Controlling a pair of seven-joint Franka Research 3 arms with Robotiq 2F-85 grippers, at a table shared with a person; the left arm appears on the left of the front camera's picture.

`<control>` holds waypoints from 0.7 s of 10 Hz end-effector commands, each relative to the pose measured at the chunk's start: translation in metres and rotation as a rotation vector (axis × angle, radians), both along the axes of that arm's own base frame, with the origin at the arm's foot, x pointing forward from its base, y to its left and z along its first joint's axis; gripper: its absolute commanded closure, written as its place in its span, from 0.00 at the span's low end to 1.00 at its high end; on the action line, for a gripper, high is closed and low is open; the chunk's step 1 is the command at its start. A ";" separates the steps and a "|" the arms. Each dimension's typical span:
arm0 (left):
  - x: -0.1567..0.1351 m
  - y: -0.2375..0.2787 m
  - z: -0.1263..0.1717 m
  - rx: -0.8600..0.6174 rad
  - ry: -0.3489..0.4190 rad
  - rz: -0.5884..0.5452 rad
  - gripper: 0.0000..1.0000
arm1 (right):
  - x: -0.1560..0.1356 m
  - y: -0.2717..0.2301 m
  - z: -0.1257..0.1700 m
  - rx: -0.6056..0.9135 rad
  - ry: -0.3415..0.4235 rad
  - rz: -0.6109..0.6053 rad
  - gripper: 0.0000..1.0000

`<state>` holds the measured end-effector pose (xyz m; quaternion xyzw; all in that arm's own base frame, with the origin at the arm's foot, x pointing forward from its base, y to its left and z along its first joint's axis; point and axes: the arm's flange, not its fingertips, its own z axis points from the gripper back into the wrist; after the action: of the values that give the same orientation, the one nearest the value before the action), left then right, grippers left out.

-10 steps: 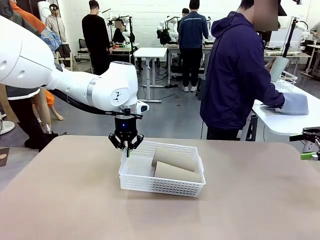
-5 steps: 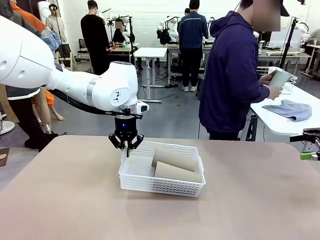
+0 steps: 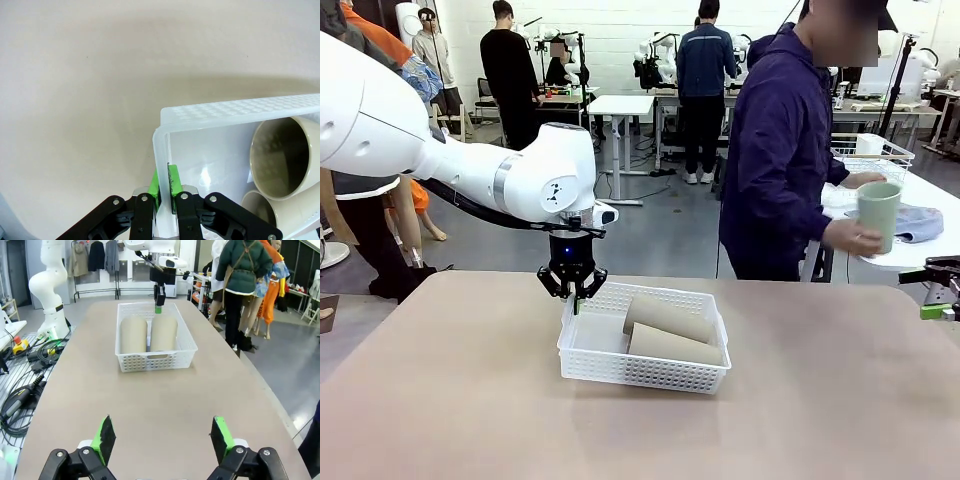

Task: Clean and organize the cups into the basket.
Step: Pick up the Reusable plastic cup from the right side of the table and stack it inside the Organizing basket in the center of the table.

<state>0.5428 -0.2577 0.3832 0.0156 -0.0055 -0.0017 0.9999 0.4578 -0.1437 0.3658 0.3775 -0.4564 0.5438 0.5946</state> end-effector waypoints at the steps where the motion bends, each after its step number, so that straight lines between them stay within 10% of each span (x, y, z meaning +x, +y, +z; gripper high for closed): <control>1: -0.001 0.000 0.001 0.002 -0.003 -0.003 1.00 | -0.001 -0.001 0.001 -0.007 -0.008 0.006 0.00; 7: -0.001 0.000 0.001 0.002 -0.003 -0.003 1.00 | -0.001 -0.001 0.001 -0.007 -0.008 0.006 0.00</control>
<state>0.5428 -0.2577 0.3832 0.0156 -0.0055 -0.0016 0.9999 0.4577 -0.1438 0.3658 0.3775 -0.4564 0.5438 0.5946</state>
